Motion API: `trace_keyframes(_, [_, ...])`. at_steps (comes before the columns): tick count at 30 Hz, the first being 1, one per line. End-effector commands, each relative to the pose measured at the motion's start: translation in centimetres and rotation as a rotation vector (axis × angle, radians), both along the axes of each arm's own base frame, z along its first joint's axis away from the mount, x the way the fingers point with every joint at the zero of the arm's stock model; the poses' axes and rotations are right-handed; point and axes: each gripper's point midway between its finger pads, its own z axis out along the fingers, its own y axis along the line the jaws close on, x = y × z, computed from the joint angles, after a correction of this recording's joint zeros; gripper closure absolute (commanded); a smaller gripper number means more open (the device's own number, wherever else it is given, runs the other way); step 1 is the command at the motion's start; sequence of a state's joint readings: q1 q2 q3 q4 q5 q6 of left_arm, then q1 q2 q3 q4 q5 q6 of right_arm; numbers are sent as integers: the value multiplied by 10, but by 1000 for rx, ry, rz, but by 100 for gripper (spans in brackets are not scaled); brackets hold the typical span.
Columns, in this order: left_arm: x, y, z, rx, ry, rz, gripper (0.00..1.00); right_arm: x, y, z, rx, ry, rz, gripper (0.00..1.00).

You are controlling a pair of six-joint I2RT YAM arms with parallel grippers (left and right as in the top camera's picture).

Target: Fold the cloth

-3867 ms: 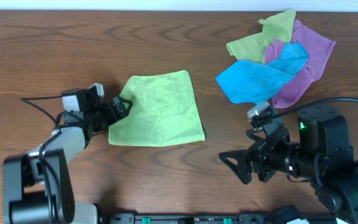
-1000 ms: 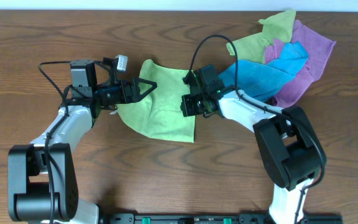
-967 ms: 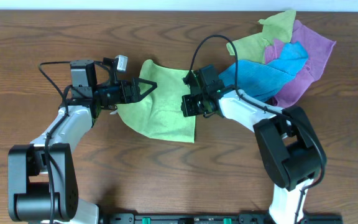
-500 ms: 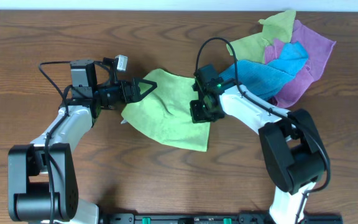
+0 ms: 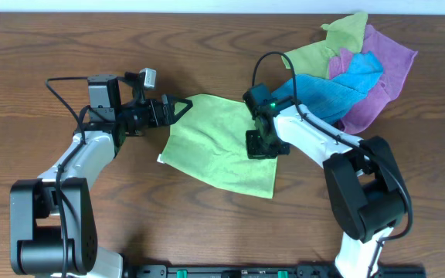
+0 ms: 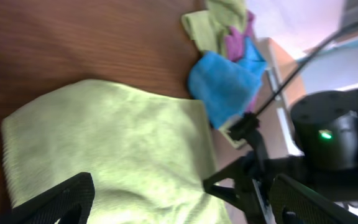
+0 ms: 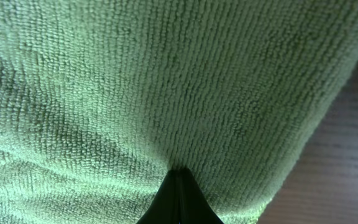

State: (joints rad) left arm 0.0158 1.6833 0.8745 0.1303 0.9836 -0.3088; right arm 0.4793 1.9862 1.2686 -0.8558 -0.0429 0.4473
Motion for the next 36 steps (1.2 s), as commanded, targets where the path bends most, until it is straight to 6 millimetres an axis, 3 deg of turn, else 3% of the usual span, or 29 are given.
trace_keyframes(1, [11,11,-8,87,-14,71,5,-31,-28,-31,-123,120,-31,99])
trace_keyframes(13, [17,25,-26,153,45,161,3,-31,-18,-29,-76,128,-17,99])
trace_keyframes(25, [20,14,-52,144,87,143,3,-32,-6,-25,-6,135,15,99])
trace_keyframes(36, [29,15,-72,136,110,166,3,-32,-3,-24,10,138,15,99])
